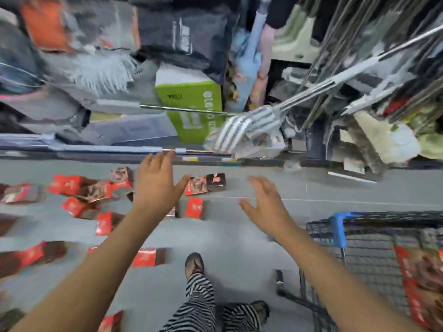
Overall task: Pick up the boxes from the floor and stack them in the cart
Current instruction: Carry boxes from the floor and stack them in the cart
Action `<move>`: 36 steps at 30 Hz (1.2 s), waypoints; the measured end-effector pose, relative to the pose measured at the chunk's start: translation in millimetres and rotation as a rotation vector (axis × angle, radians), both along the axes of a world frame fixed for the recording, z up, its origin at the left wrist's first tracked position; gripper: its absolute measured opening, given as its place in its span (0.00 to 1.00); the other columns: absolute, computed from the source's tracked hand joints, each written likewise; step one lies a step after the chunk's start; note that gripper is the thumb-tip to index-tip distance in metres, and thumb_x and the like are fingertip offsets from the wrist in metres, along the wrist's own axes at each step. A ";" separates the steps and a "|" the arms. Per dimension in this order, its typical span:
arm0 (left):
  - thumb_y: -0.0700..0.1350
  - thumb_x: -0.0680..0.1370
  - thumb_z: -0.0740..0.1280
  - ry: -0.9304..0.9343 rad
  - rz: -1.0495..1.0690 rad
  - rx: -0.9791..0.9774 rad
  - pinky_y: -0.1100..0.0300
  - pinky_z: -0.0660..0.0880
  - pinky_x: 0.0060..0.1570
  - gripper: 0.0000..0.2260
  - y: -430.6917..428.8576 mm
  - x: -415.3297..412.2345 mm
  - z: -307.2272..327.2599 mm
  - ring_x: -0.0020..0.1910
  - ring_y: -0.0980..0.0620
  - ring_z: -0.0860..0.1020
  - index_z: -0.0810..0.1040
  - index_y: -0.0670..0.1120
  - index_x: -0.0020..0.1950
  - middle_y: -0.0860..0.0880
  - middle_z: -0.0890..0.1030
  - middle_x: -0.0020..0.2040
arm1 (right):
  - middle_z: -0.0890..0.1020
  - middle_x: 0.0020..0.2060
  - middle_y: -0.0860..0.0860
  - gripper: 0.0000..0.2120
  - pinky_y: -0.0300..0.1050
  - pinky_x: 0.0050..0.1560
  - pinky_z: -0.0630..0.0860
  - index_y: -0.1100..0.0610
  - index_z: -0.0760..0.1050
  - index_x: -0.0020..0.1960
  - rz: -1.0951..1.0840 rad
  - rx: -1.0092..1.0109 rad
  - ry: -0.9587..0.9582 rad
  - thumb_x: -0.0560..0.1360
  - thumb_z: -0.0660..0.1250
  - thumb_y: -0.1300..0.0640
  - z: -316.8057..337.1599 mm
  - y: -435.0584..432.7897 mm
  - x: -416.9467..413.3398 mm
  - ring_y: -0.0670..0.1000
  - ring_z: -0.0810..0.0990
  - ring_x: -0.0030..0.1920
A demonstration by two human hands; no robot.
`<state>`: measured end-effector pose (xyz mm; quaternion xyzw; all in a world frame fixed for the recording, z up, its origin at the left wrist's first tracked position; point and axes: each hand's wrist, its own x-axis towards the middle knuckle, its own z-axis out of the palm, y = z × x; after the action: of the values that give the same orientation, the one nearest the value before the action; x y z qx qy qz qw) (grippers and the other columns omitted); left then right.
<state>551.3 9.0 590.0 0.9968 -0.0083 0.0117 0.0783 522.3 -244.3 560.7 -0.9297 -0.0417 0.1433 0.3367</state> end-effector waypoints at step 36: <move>0.81 0.59 0.56 0.306 0.096 -0.164 0.46 0.73 0.58 0.51 61.4 29.0 -650.0 0.71 0.43 0.66 0.42 0.62 0.75 0.48 0.48 0.78 | 0.64 0.70 0.50 0.45 0.19 0.63 0.55 0.38 0.62 0.72 0.075 0.183 -0.198 0.62 0.81 0.51 -660.9 66.9 210.8 0.41 0.61 0.70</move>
<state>580.4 70.5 -60.0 0.9765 0.0524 -0.1357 0.1593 733.1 -177.4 -100.2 -0.9025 -0.1224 0.0588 0.4088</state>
